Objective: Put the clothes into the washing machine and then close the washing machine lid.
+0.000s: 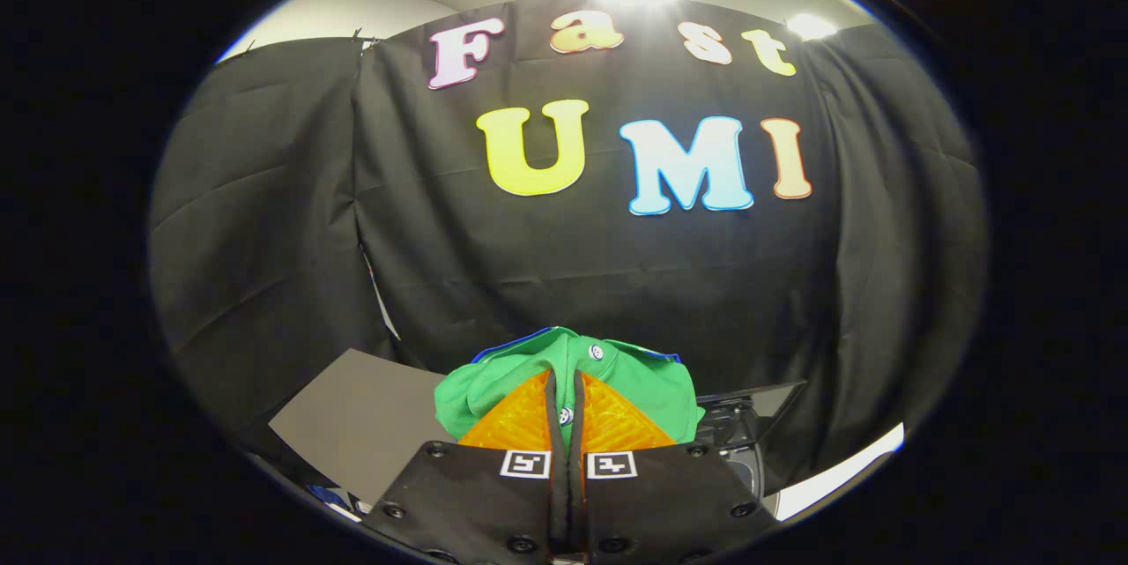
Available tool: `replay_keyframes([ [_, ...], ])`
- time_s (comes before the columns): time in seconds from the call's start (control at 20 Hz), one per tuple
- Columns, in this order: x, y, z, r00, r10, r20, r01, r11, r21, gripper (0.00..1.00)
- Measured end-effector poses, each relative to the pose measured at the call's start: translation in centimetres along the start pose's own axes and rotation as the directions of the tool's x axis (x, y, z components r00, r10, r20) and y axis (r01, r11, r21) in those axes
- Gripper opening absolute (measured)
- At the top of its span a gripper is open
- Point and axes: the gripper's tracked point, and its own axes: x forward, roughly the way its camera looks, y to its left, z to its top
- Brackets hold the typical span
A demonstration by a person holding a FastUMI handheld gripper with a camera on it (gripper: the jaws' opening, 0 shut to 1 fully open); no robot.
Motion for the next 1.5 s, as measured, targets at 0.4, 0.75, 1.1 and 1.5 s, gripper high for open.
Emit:
replay_keyframes([
  [0.4,-2.0,-5.7,-1.7,0.995,-0.101,-0.022,0.102,0.995,0.019,0.01],
  [0.75,-1.9,-8.0,-5.8,0.986,-0.145,-0.087,0.149,0.988,0.040,0.01],
  [1.1,-0.5,-9.8,-10.1,0.970,-0.181,-0.162,0.192,0.980,0.058,0.01],
  [1.5,1.5,-10.9,-15.8,0.949,-0.196,-0.248,0.222,0.971,0.084,0.01],
])
